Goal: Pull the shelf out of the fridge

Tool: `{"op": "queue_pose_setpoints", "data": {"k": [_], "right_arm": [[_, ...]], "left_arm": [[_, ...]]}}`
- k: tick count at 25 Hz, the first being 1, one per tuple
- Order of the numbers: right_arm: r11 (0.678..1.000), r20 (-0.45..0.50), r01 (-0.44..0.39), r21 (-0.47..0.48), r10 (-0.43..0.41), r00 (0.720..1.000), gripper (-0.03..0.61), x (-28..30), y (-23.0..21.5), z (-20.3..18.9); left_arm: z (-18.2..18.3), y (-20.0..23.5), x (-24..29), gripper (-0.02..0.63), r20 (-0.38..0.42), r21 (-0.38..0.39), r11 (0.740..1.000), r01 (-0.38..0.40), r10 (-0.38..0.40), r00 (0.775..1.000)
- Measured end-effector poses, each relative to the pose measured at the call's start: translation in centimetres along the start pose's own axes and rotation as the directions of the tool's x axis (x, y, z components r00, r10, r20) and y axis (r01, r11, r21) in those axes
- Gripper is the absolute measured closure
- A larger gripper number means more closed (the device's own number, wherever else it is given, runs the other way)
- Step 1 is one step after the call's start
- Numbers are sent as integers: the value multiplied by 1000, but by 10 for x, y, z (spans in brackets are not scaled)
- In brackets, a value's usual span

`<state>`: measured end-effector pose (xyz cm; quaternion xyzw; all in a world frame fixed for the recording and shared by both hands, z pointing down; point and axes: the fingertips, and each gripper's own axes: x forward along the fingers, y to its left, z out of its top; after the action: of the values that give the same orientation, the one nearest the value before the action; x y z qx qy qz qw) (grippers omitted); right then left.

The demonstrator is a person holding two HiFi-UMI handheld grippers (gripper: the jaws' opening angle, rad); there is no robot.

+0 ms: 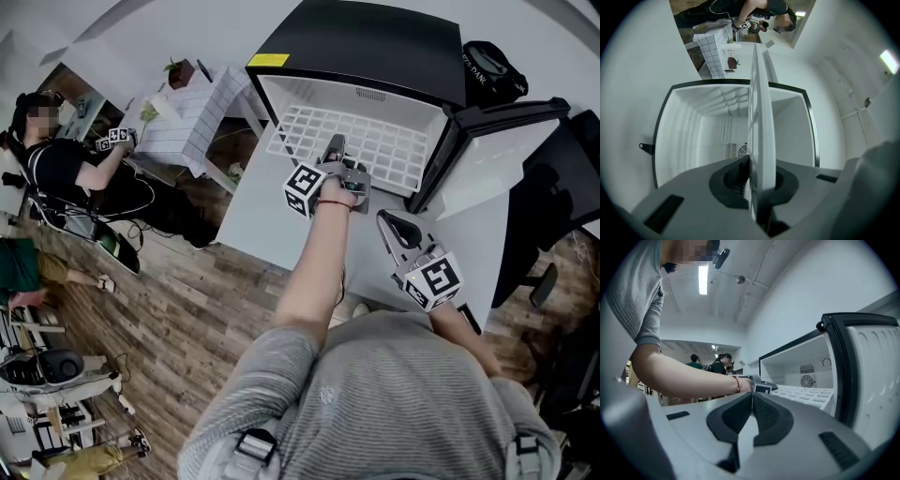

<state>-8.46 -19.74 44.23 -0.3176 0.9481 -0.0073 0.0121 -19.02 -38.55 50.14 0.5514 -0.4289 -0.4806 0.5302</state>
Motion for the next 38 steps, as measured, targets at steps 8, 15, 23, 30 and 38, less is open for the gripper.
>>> {"op": "queue_pose_setpoints", "data": {"k": [8,15,23,30,38], "right_arm": [[998,-58,-4,56,7,998,565,-2,2,-45],[1000,-44,-9,27,10,999,566,2,5,-33],[1000,-42,-9,17,9,999,565,-2,9,-30],[1000,-45,-4,28,5,999,565,-4,8,-30],[1000,-40,-19,-2,18,999,565,-7,18,-21]], "left_arm": [[-1,0,-1,580,-3,-3,1000,-11,11,1000],[-1,-2,-6,580,-2,-5,1000,-6,6,1000],[-1,-3,-15,580,5,-7,1000,3,-3,1000],[-1,-4,-21,580,7,-4,1000,3,-3,1000],[-2,19,-60,580,20,-36,999,-19,20,1000]]}}
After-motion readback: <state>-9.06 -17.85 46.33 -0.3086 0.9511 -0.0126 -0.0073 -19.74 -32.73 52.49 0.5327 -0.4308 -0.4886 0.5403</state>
